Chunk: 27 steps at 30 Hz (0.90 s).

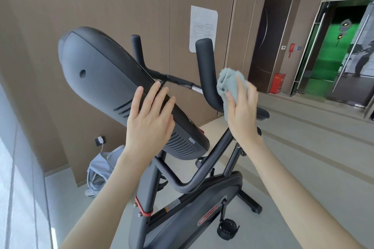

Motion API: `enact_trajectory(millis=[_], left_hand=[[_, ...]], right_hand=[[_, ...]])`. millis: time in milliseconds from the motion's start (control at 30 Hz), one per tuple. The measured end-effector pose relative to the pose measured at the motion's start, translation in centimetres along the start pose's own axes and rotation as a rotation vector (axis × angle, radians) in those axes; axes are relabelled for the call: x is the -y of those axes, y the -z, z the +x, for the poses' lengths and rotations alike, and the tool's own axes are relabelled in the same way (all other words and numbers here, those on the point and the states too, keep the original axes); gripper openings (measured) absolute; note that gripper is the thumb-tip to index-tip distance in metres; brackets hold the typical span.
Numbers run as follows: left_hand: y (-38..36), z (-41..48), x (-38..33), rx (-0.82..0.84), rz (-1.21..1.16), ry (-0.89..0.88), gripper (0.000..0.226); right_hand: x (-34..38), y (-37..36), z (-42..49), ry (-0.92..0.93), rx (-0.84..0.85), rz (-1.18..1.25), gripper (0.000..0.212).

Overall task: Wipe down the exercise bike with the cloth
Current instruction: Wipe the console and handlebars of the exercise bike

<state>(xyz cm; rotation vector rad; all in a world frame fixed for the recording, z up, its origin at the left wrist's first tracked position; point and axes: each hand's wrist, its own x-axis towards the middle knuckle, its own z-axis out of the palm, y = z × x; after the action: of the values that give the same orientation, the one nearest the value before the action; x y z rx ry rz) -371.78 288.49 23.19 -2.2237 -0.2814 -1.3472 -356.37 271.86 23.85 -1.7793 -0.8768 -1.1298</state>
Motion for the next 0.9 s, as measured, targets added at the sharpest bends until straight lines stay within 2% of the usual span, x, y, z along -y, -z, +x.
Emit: enact_trajectory(millis=[100,167,267,400,600,700,800,900], left_hand=[[0.0,0.1,-0.1,0.009,0.011,0.006,0.034],[0.0,0.1,-0.1,0.017,0.018,0.006,0.034],[0.0,0.1,-0.2,0.012,0.031,0.007,0.033],[0.1,0.3,-0.8,0.01,0.061,0.047,0.033],[0.6,1.5,-3.7,-0.044,0.011,0.271,0.034],[1.0,3.1,-5.6,-0.082,-0.073,0.348,0.038],[1.0,5.1,-7.9,-0.067,-0.102,0.279,0.041],[0.3,6.3,-10.6,0.016,-0.084,0.193,0.044]], right_hand=[[1.8,-0.2,5.0,-0.134,-0.058,0.203,0.052],[2.6,-1.5,8.0,-0.118,0.034,0.26,0.052],[3.2,-3.4,9.8,-0.148,0.258,0.455,0.056],[1.8,-4.3,8.7,-0.146,0.29,0.548,0.064],[-1.2,-2.6,3.8,0.02,0.4,0.359,0.057],[-3.5,-1.0,1.6,0.273,0.36,0.082,0.053],[-6.2,0.1,0.9,0.464,0.376,-0.042,0.05],[-10.2,0.6,0.7,0.535,0.416,-0.044,0.04]])
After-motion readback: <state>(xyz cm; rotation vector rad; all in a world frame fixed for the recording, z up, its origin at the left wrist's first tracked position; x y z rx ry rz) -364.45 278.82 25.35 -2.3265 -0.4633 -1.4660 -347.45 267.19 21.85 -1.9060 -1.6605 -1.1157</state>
